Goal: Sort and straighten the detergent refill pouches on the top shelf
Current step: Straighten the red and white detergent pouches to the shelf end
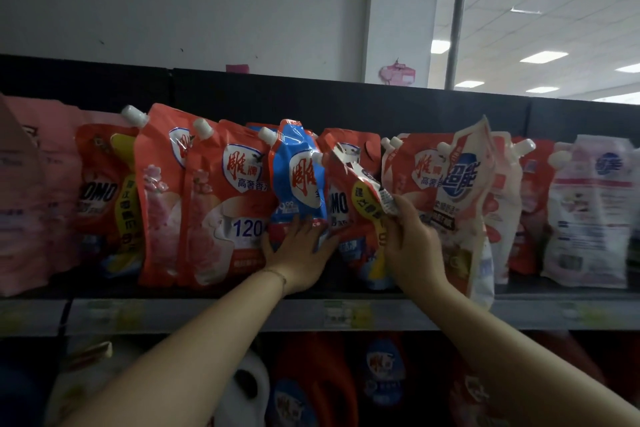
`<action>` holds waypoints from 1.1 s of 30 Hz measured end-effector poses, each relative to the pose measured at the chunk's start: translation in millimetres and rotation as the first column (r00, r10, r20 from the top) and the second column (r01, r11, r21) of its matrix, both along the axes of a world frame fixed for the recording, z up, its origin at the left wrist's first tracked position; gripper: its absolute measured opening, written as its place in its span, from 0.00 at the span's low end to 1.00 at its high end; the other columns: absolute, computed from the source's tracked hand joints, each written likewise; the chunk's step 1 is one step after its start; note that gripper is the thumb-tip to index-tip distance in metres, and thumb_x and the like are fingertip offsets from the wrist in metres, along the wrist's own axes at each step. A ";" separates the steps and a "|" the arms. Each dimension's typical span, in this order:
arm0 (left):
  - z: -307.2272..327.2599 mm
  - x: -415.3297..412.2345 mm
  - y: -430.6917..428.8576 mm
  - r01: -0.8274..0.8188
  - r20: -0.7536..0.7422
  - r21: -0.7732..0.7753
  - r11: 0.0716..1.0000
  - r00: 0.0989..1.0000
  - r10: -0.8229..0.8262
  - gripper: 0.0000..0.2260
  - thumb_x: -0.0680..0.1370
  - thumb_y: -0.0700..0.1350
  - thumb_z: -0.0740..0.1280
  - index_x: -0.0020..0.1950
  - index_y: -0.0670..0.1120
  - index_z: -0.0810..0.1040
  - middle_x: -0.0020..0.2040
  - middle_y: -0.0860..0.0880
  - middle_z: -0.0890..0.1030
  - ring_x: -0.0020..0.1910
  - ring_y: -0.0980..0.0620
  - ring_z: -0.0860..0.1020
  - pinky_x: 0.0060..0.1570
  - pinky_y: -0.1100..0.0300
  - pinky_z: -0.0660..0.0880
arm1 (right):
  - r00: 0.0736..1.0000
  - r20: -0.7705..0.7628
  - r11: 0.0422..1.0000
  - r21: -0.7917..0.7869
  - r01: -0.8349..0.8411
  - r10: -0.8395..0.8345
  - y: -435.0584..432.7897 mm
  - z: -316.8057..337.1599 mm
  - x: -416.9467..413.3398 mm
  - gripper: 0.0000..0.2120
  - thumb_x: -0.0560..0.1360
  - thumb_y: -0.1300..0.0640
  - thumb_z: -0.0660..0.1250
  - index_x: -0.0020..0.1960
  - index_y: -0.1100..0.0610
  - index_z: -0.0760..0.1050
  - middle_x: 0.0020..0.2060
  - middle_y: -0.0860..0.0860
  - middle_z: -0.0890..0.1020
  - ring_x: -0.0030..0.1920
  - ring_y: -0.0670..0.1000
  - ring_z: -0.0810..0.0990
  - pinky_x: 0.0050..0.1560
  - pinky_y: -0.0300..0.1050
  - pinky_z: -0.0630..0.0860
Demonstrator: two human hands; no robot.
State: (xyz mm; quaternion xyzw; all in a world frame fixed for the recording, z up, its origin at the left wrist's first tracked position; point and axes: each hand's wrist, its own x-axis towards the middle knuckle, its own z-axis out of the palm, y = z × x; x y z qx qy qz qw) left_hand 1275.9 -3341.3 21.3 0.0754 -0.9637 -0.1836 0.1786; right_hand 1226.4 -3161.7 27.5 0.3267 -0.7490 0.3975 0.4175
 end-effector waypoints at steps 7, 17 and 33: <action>-8.3 9.8 13.1 0.435 -0.376 0.643 0.630 0.897 -0.235 0.19 0.79 0.64 0.55 0.68 0.62 0.65 0.74 0.47 0.66 0.73 0.48 0.65 0.74 0.48 0.60 | 0.953 -0.286 0.995 0.007 -0.103 0.101 9.9 12.0 31.7 0.20 0.79 0.54 0.56 0.64 0.65 0.72 0.41 0.55 0.83 0.36 0.51 0.83 0.34 0.44 0.80; 15.8 73.4 -25.8 0.634 -0.634 0.773 0.001 0.773 0.002 0.22 0.78 0.58 0.55 0.46 0.49 0.86 0.45 0.46 0.86 0.43 0.49 0.84 0.39 0.57 0.81 | 0.900 -0.217 0.917 -0.051 -0.397 0.378 -66.9 23.2 81.2 0.11 0.80 0.64 0.58 0.47 0.47 0.68 0.33 0.35 0.77 0.29 0.36 0.75 0.29 0.24 0.65; 12.9 158.8 -216.6 0.354 -0.674 0.736 0.577 0.462 0.577 0.18 0.79 0.63 0.58 0.60 0.51 0.72 0.53 0.54 0.78 0.52 0.54 0.78 0.51 0.52 0.76 | 0.869 0.216 0.894 -0.063 -0.443 0.446 -291.2 23.7 147.3 0.22 0.83 0.51 0.51 0.75 0.48 0.48 0.56 0.51 0.79 0.54 0.53 0.80 0.48 0.51 0.78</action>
